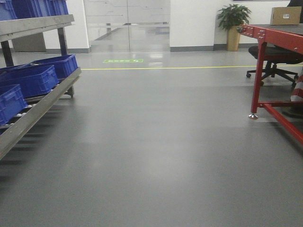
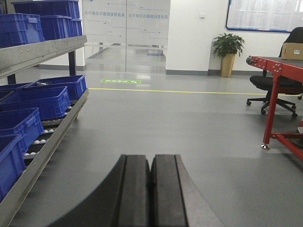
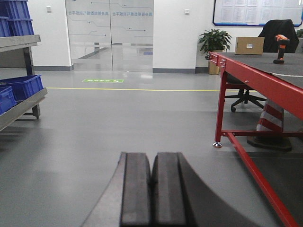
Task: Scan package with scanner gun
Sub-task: 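Drive the base forward along the floor toward the glass doors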
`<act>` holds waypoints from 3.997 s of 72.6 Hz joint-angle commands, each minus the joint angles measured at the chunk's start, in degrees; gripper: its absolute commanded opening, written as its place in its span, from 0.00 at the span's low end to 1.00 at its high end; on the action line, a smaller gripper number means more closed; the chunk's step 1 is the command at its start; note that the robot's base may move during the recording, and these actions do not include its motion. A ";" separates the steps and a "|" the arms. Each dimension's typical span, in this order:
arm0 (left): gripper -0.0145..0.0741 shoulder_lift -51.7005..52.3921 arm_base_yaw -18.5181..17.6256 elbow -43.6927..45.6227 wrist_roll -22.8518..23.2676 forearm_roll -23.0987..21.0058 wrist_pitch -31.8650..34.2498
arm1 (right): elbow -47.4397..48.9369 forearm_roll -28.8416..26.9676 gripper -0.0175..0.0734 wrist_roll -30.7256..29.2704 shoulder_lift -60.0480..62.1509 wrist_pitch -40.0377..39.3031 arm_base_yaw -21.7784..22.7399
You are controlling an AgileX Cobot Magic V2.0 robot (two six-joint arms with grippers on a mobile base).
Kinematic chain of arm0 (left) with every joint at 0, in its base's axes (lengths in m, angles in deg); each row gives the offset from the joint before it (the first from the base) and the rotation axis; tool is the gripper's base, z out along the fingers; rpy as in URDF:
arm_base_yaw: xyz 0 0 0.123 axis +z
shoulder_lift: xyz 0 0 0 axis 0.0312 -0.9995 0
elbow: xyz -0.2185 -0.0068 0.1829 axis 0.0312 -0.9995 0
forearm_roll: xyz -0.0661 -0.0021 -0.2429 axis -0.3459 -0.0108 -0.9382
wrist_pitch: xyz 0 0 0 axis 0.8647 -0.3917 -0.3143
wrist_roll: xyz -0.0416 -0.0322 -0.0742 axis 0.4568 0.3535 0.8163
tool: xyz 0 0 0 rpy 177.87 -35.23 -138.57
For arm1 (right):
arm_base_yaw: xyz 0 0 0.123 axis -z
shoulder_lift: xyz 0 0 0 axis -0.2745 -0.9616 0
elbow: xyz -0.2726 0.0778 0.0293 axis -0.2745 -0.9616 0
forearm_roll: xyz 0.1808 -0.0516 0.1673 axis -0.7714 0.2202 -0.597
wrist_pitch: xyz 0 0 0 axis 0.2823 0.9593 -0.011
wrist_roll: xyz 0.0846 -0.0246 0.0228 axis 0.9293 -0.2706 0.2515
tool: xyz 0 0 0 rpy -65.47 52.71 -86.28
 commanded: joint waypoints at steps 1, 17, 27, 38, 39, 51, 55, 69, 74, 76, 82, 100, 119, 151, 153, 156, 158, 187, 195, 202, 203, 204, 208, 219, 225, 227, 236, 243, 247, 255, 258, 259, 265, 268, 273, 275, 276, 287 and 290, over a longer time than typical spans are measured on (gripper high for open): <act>0.04 0.16 0.11 0.07 0.00 -0.35 0.73 | 0.00 -0.19 0.01 -0.41 0.11 -1.03 0.25; 0.04 0.16 0.11 0.07 0.00 -0.35 0.73 | 0.00 -0.19 0.01 -0.41 0.11 -1.03 0.25; 0.04 0.16 0.11 0.07 0.00 -0.35 0.73 | 0.00 -0.19 0.01 -0.41 0.11 -1.03 0.25; 0.04 0.16 0.11 0.07 0.00 -0.35 0.73 | 0.00 -0.19 0.01 -0.41 0.11 -1.03 0.25; 0.04 0.16 0.11 0.07 0.00 -0.35 0.73 | 0.00 -0.19 0.01 -0.41 0.11 -1.03 0.25; 0.04 0.16 0.11 0.07 0.00 -0.35 0.73 | 0.00 -0.19 0.01 -0.41 0.11 -1.03 0.25; 0.04 0.16 0.11 0.07 0.00 -0.35 0.73 | 0.00 -0.19 0.01 -0.41 0.11 -1.03 0.25; 0.04 0.16 0.11 0.07 0.00 -0.35 0.73 | 0.00 -0.19 0.01 -0.41 0.11 -1.03 0.25; 0.04 0.16 0.11 0.07 0.00 -0.35 0.73 | 0.00 -0.19 0.01 -0.41 0.11 -1.03 0.25; 0.04 0.16 0.11 0.07 0.00 -0.35 0.73 | 0.00 -0.19 0.01 -0.41 0.11 -1.03 0.25; 0.04 0.16 0.11 0.07 0.00 -0.35 0.73 | 0.00 -0.19 0.01 -0.41 0.11 -1.03 0.25; 0.04 0.16 0.11 0.07 0.00 -0.35 0.73 | 0.00 -0.19 0.01 -0.41 0.11 -1.03 0.25; 0.04 0.16 0.11 0.07 0.00 -0.35 0.73 | 0.00 -0.19 0.01 -0.41 0.11 -1.03 0.25; 0.04 0.16 0.11 0.07 0.00 -0.35 0.73 | 0.00 -0.19 0.01 -0.41 0.11 -1.03 0.25; 0.04 0.16 0.11 0.07 0.00 -0.35 0.73 | 0.00 -0.19 0.01 -0.41 0.11 -1.03 0.25; 0.04 0.16 0.11 0.07 0.00 -0.35 0.73 | 0.00 -0.19 0.01 -0.41 0.11 -1.03 0.25; 0.04 0.16 0.11 0.07 0.00 -0.35 0.73 | 0.00 -0.19 0.01 -0.41 0.11 -1.03 0.25; 0.04 0.16 0.11 0.07 0.00 -0.35 0.73 | 0.00 -0.19 0.01 -0.41 0.11 -1.03 0.25; 0.04 0.16 0.11 0.07 0.00 -0.35 0.73 | 0.00 -0.19 0.01 -0.41 0.11 -1.03 0.25; 0.04 0.16 0.11 0.07 0.00 -0.35 0.73 | 0.00 -0.19 0.01 -0.41 0.11 -1.03 0.25; 0.04 0.16 0.11 0.07 0.00 -0.35 0.73 | 0.00 -0.19 0.01 -0.41 0.11 -1.03 0.25; 0.04 0.16 0.11 0.07 0.00 -0.35 0.73 | 0.00 -0.19 0.01 -0.41 0.11 -1.03 0.25; 0.04 0.16 0.11 0.07 0.00 -0.35 0.73 | 0.00 -0.19 0.01 -0.41 0.11 -1.03 0.25; 0.04 0.16 0.11 0.07 0.00 -0.35 0.73 | 0.00 -0.19 0.01 -0.41 0.11 -1.03 0.25; 0.04 0.16 0.11 0.07 0.00 -0.35 0.73 | 0.00 -0.19 0.01 -0.41 0.11 -1.03 0.25; 0.04 0.16 0.11 0.07 0.00 -0.35 0.73 | 0.00 -0.19 0.01 -0.41 0.11 -1.03 0.25; 0.04 0.16 0.11 0.07 0.00 -0.35 0.73 | 0.00 -0.19 0.01 -0.41 0.11 -1.03 0.25; 0.04 0.16 0.11 0.07 0.00 -0.35 0.73 | 0.00 -0.19 0.01 -0.41 0.11 -1.03 0.25; 0.04 0.16 0.11 0.07 0.00 -0.35 0.73 | 0.00 -0.19 0.01 -0.41 0.11 -1.03 0.25; 0.04 0.16 0.11 0.07 0.00 -0.35 0.73 | 0.00 -0.19 0.01 -0.41 0.11 -1.03 0.25; 0.04 0.16 0.11 0.07 0.00 -0.35 0.73 | 0.00 -0.19 0.01 -0.41 0.11 -1.03 0.25; 0.04 0.16 0.11 0.07 0.00 -0.35 0.73 | 0.00 -0.19 0.01 -0.41 0.11 -1.03 0.25; 0.04 0.16 0.11 0.07 0.00 -0.35 0.73 | 0.00 -0.19 0.01 -0.41 0.11 -1.03 0.25; 0.04 0.16 0.11 0.07 0.00 -0.35 0.73 | 0.00 -0.19 0.01 -0.41 0.11 -1.03 0.25; 0.04 0.16 0.11 0.07 0.00 -0.35 0.73 | 0.00 -0.19 0.01 -0.41 0.11 -1.03 0.25; 0.04 0.16 0.11 0.07 0.00 -0.35 0.73 | 0.00 -0.19 0.01 -0.41 0.11 -1.03 0.25; 0.04 0.16 0.11 0.07 0.00 -0.35 0.73 | 0.00 -0.19 0.01 -0.41 0.11 -1.03 0.25; 0.04 0.16 0.11 0.07 0.00 -0.35 0.73 | 0.00 -0.19 0.01 -0.41 0.11 -1.03 0.25; 0.04 0.16 0.11 0.07 0.00 -0.35 0.73 | 0.00 -0.19 0.01 -0.41 0.11 -1.03 0.25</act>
